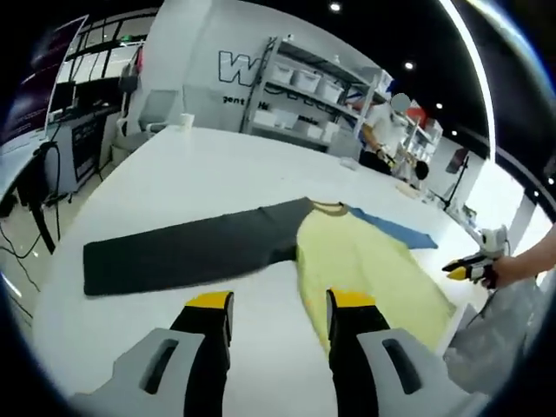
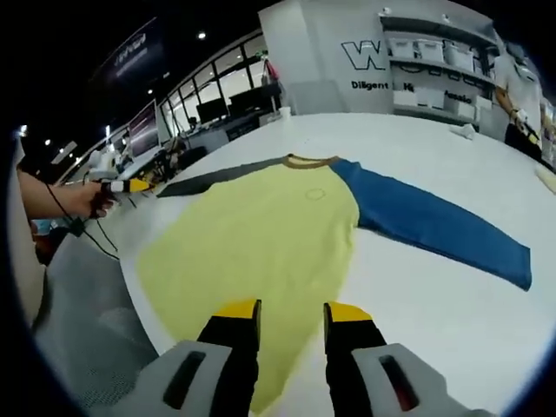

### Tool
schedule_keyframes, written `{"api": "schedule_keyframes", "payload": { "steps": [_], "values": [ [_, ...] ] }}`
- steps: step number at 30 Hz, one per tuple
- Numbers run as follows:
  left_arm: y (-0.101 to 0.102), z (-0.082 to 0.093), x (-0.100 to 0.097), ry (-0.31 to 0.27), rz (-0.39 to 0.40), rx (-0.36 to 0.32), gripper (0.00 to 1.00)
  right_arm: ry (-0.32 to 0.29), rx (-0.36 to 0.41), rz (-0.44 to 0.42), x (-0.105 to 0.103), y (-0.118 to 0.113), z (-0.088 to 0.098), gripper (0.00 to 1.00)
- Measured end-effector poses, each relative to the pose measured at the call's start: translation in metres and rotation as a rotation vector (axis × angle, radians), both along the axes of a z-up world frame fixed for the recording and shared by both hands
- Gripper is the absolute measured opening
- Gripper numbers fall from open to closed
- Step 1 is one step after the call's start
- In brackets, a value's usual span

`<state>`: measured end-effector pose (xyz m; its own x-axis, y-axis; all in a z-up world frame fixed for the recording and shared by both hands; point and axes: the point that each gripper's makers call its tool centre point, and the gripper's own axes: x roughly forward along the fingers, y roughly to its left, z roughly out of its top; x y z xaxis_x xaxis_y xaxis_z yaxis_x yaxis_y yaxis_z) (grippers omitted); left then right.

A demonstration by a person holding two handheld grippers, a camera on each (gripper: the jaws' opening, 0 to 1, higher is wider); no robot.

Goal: Fold the garment on the visible template until the final outline fits inside the template.

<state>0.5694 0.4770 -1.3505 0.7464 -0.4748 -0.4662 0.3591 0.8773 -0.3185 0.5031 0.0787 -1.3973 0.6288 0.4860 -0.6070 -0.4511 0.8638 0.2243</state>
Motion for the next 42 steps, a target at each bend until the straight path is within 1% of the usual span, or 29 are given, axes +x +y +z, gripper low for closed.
{"api": "schedule_keyframes", "payload": {
  "steps": [1,4,8,15,20,27,28,31,35,42],
  "values": [
    [-0.002,0.001,0.002,-0.009,-0.008,-0.009,0.46,-0.005,0.009,-0.009,0.001,-0.001,0.002,0.26],
    [-0.017,0.009,-0.002,-0.035,-0.029,-0.029,0.49,-0.017,0.030,-0.021,0.002,-0.005,0.005,0.27],
    [-0.035,0.015,-0.009,-0.065,-0.073,-0.014,0.53,-0.032,0.046,-0.032,0.004,-0.009,0.010,0.30],
    [-0.061,0.018,-0.028,-0.079,-0.145,0.016,0.57,-0.048,0.058,-0.045,0.006,-0.022,0.017,0.34],
    [-0.073,0.022,-0.037,-0.091,-0.183,0.017,0.60,-0.053,0.052,-0.066,0.011,-0.041,0.020,0.35],
    [-0.088,0.024,-0.046,-0.109,-0.231,0.019,0.63,-0.067,0.031,-0.135,0.025,-0.080,0.026,0.35],
    [-0.090,0.024,-0.048,-0.111,-0.239,0.022,0.63,-0.070,0.031,-0.139,0.026,-0.082,0.027,0.35],
    [-0.098,0.025,-0.052,-0.121,-0.273,0.029,0.64,-0.076,0.017,-0.164,0.032,-0.098,0.028,0.34],
    [-0.102,0.026,-0.052,-0.127,-0.286,0.023,0.66,-0.077,0.005,-0.189,0.039,-0.114,0.027,0.35],
    [-0.107,0.022,-0.053,-0.121,-0.318,0.044,0.67,-0.078,-0.009,-0.245,0.050,-0.139,0.026,0.34]
  ]
}}
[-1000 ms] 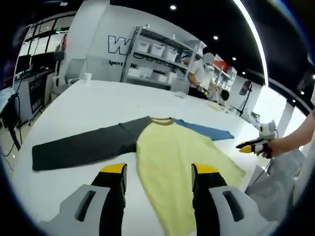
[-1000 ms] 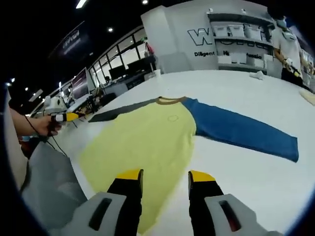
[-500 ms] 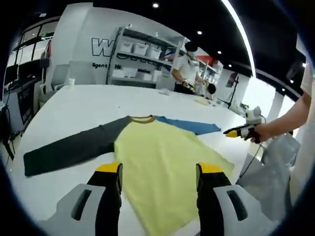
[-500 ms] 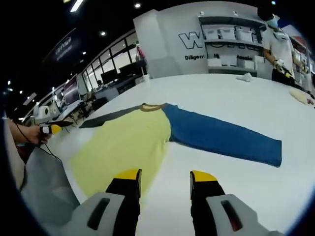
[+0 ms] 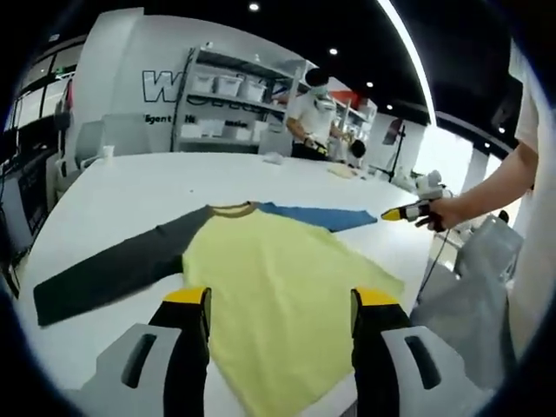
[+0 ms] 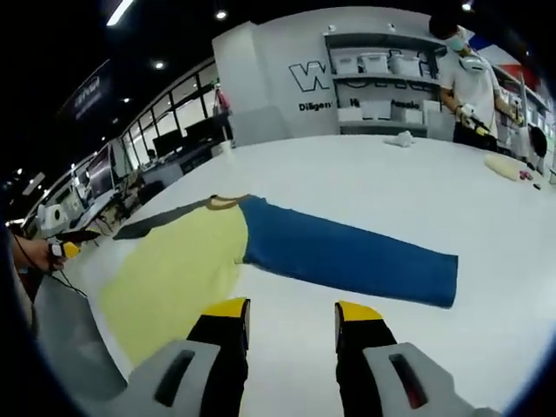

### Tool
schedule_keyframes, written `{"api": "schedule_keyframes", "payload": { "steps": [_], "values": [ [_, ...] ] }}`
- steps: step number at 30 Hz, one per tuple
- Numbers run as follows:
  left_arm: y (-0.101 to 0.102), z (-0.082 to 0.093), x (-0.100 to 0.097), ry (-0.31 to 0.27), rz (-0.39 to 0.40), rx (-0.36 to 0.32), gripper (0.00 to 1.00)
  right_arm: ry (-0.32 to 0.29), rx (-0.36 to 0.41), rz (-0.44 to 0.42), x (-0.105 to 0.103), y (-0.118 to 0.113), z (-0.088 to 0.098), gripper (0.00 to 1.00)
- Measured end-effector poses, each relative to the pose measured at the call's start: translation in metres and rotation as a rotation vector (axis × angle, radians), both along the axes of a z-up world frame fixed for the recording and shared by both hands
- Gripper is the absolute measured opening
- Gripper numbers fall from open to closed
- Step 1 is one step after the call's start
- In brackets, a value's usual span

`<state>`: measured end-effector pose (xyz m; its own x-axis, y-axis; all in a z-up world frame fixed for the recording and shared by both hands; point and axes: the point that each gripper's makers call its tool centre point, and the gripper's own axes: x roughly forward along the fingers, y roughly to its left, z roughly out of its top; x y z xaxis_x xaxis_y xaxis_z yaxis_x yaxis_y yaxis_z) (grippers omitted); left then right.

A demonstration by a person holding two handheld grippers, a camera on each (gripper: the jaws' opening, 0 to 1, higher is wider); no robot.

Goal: Fold the garment on the visible template until the final outline fits inside the template.

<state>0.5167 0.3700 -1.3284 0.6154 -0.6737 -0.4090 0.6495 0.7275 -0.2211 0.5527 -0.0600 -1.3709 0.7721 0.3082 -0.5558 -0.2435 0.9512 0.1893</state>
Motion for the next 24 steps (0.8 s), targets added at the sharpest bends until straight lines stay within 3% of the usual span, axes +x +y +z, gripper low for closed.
{"api": "schedule_keyframes", "payload": {
  "steps": [11,19,24],
  "values": [
    [-0.006,-0.006,-0.008,-0.009,-0.066,0.060,0.72,0.071,-0.006,-0.133,0.017,-0.058,-0.019,0.33],
    [-0.005,-0.007,-0.006,-0.002,-0.052,0.067,0.71,0.122,0.001,-0.253,0.028,-0.107,-0.038,0.30],
    [-0.006,-0.008,-0.004,0.001,-0.044,0.076,0.71,0.140,0.008,-0.326,0.031,-0.125,-0.044,0.29]
  ]
}}
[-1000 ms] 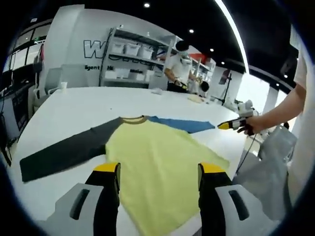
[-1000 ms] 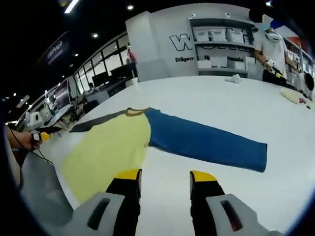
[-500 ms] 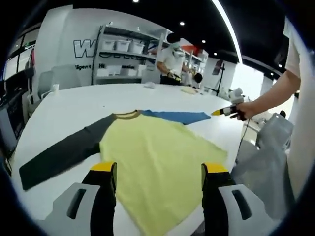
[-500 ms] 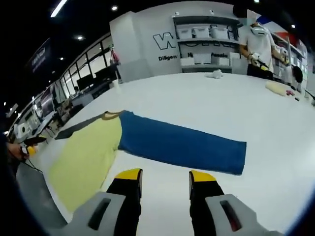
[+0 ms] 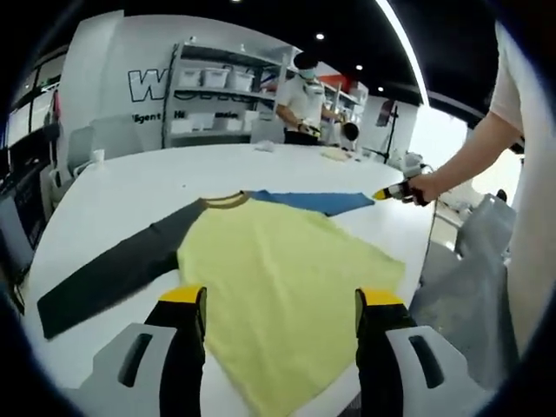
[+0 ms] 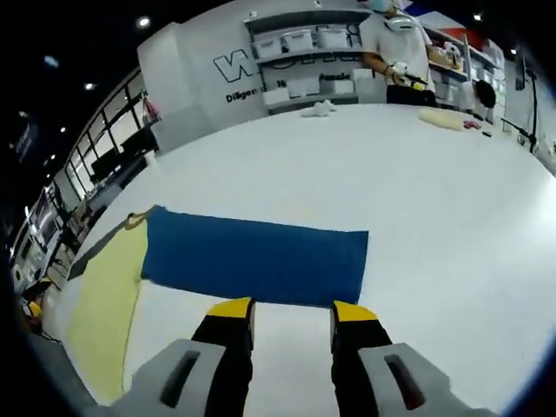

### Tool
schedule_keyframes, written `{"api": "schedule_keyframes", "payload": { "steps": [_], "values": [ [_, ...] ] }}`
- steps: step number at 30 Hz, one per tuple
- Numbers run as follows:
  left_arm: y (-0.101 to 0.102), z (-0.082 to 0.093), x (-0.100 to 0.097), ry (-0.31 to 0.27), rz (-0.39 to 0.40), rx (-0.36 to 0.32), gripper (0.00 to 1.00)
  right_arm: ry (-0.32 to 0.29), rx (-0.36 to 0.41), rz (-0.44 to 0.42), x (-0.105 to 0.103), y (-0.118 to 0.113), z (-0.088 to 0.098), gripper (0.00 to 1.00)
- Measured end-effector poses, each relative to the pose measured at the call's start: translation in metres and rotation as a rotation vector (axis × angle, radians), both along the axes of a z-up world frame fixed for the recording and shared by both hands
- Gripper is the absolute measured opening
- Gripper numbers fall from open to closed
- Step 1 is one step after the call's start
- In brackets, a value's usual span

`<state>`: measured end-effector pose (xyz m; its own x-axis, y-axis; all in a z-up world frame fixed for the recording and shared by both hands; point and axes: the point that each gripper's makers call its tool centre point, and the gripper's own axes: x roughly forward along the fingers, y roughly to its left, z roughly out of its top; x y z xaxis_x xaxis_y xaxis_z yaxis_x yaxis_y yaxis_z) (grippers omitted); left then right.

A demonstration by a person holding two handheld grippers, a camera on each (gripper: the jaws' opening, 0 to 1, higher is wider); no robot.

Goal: Fold the garment on the visible template until the final outline fits inside the template.

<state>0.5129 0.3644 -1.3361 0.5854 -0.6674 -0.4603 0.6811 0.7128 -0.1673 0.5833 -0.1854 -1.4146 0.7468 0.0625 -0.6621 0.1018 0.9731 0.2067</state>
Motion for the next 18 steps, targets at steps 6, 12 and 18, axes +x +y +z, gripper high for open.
{"api": "schedule_keyframes", "payload": {
  "steps": [6,12,18],
  "values": [
    [-0.0025,-0.0008,0.0002,0.005,0.005,0.009,0.71,0.040,-0.005,-0.073,-0.0050,-0.0048,-0.0040,0.26],
    [-0.0015,-0.0015,0.0003,0.010,0.016,0.016,0.71,0.072,-0.020,-0.081,-0.0035,-0.0036,-0.0077,0.22],
    [-0.0024,-0.0012,-0.0004,0.013,0.026,0.016,0.71,0.090,-0.087,-0.054,-0.0019,-0.0062,-0.0023,0.17]
  ]
}}
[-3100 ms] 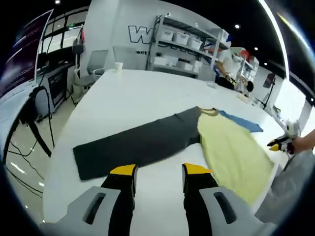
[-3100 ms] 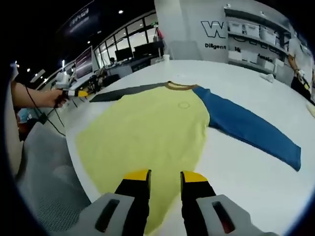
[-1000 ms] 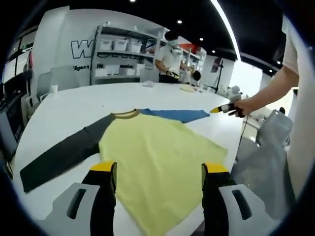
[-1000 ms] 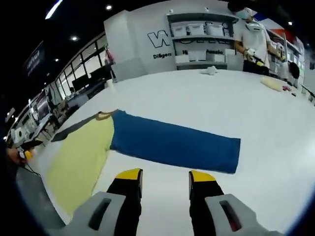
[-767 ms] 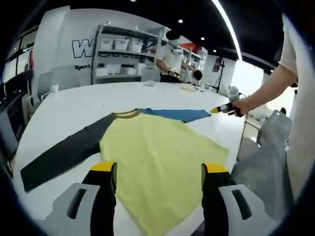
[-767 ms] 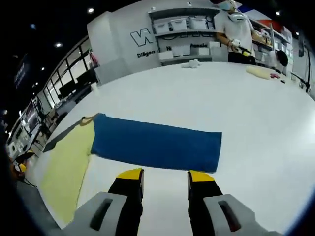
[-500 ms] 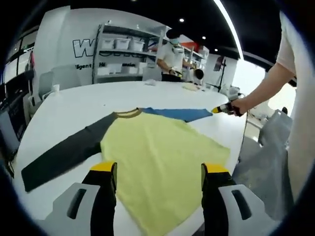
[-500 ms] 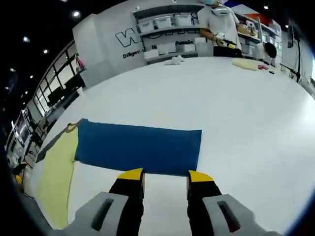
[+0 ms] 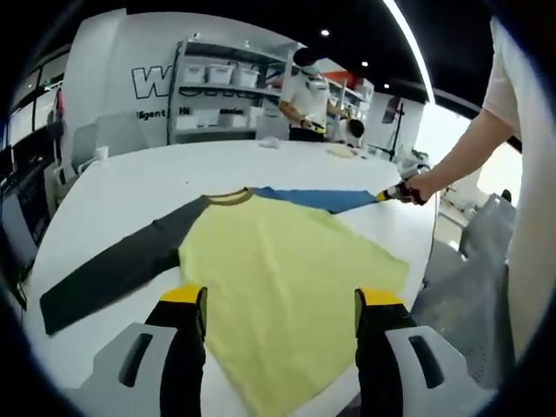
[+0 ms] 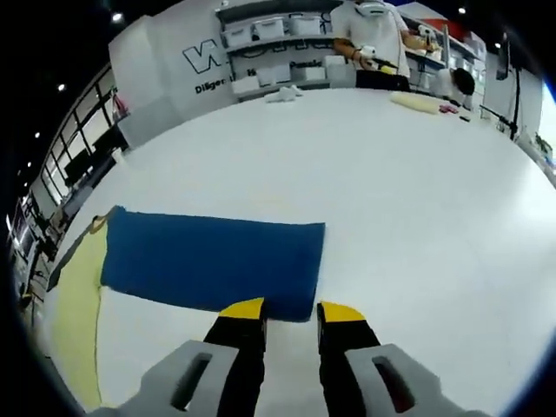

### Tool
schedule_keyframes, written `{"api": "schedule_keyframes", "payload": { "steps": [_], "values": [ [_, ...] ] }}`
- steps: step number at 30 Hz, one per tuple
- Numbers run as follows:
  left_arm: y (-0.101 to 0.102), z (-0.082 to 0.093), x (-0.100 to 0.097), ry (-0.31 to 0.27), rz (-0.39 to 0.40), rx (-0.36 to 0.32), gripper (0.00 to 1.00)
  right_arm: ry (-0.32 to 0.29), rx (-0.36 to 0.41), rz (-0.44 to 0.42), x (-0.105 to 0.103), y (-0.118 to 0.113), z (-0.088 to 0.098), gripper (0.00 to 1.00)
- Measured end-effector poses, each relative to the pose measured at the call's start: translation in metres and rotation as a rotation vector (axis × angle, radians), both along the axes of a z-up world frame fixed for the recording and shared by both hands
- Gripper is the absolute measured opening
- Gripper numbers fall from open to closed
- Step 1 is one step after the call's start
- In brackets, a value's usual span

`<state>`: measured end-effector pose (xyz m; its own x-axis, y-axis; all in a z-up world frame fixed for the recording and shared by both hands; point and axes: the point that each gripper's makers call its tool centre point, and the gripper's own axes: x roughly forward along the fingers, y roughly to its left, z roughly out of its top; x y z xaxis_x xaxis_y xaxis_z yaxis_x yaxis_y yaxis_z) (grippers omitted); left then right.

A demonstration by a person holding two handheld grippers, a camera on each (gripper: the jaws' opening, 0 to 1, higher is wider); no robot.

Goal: Fold the garment on the visible template until the final outline fits inside the template.

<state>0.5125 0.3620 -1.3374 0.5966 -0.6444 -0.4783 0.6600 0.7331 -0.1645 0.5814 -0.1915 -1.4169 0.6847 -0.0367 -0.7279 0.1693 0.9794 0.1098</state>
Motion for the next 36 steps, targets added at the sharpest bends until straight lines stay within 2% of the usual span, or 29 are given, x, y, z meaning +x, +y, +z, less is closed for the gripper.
{"api": "schedule_keyframes", "payload": {
  "steps": [1,3,4,5,10,15,23,24,32,36],
  "values": [
    [0.000,0.000,0.000,0.000,0.000,0.002,0.71,0.015,-0.022,0.011,-0.003,0.000,0.000,0.16],
    [-0.001,0.000,-0.001,0.000,0.002,0.003,0.71,0.004,-0.014,0.004,-0.002,0.002,0.002,0.13],
    [-0.001,0.000,-0.001,-0.002,0.004,0.002,0.71,0.021,-0.058,0.028,-0.004,-0.003,0.000,0.11],
    [0.000,0.001,-0.001,-0.002,0.005,0.003,0.70,0.025,-0.070,0.038,-0.004,-0.002,0.001,0.08],
    [0.004,0.003,-0.003,-0.003,0.015,0.011,0.70,0.039,-0.101,0.058,0.000,-0.005,-0.003,0.01],
    [0.009,0.004,-0.003,-0.004,0.022,0.014,0.69,0.031,-0.125,0.062,0.004,-0.006,0.000,0.00],
    [0.008,0.005,-0.003,-0.014,0.022,0.003,0.69,-0.055,-0.163,0.067,0.016,-0.002,0.025,0.00],
    [0.007,0.006,-0.003,-0.015,0.020,0.001,0.69,-0.085,-0.155,0.074,0.022,0.002,0.030,0.00],
    [0.010,0.009,-0.005,-0.029,0.015,-0.014,0.69,-0.182,-0.171,0.141,0.051,0.036,0.062,0.00],
    [0.015,0.011,-0.007,-0.033,0.017,-0.020,0.68,-0.210,-0.167,0.175,0.064,0.055,0.070,0.00]
  ]
}}
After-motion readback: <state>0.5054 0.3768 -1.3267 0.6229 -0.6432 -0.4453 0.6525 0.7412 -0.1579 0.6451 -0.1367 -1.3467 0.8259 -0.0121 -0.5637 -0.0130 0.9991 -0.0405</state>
